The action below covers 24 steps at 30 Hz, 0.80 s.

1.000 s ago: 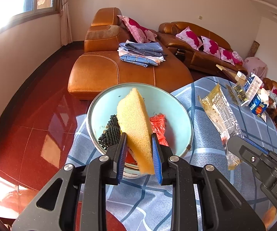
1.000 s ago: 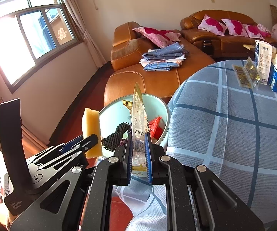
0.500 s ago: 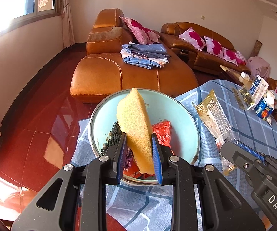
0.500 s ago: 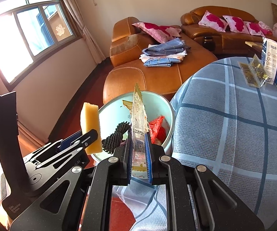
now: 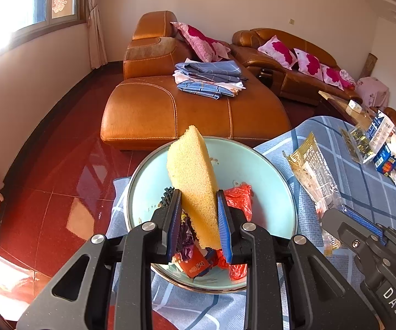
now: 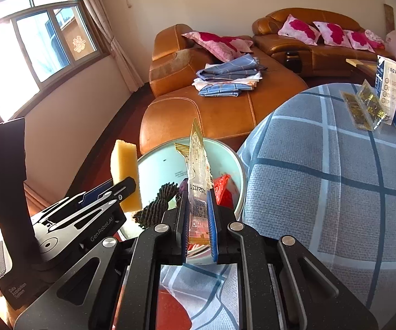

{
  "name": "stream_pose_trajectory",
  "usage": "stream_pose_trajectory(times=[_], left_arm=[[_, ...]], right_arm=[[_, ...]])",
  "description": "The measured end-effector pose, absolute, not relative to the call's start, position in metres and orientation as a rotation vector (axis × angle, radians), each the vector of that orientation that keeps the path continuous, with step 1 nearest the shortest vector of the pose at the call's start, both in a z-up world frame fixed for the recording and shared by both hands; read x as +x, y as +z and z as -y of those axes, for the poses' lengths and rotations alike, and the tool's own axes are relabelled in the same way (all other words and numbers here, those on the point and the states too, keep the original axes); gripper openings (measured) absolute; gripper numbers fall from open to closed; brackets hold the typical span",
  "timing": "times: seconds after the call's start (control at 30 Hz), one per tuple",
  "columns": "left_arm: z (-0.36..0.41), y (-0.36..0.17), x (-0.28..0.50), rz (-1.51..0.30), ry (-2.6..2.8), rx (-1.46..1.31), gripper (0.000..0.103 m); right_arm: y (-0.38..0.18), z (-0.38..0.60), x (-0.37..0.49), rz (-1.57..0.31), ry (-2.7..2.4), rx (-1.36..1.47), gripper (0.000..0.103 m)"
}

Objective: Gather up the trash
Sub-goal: 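Lower both tools into the bin and open them to drop sponge and packet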

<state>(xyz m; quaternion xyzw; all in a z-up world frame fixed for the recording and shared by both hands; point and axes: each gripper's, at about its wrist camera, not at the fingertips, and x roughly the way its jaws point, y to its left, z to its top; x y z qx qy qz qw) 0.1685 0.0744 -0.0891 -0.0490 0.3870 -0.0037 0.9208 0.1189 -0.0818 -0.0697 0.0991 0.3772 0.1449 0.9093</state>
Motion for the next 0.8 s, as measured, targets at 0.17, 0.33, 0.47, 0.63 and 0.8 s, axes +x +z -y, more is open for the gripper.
stream_pose_trajectory(times=[0.17, 0.33, 0.47, 0.63, 0.8], left_arm=[[-0.076, -0.089, 0.176, -0.795, -0.006, -0.079, 0.025], [-0.083, -0.097, 0.184, -0.812, -0.008, -0.106, 0.025], [-0.084, -0.107, 0.192, -0.839, -0.013, -0.108, 0.025], [-0.086, -0.119, 0.200, -0.867, -0.016, -0.118, 0.025], [-0.088, -0.128, 0.206, -0.884, -0.018, -0.129, 0.025]], right_arm=[[-0.072, 0.075, 0.124, -0.782, 0.291, 0.196, 0.013], [-0.079, 0.075, 0.132, -0.800, 0.272, 0.202, 0.014], [-0.082, 0.071, 0.133, -0.807, 0.265, 0.191, 0.014], [-0.085, 0.069, 0.138, -0.817, 0.259, 0.178, 0.014], [-0.092, 0.067, 0.149, -0.840, 0.250, 0.183, 0.014]])
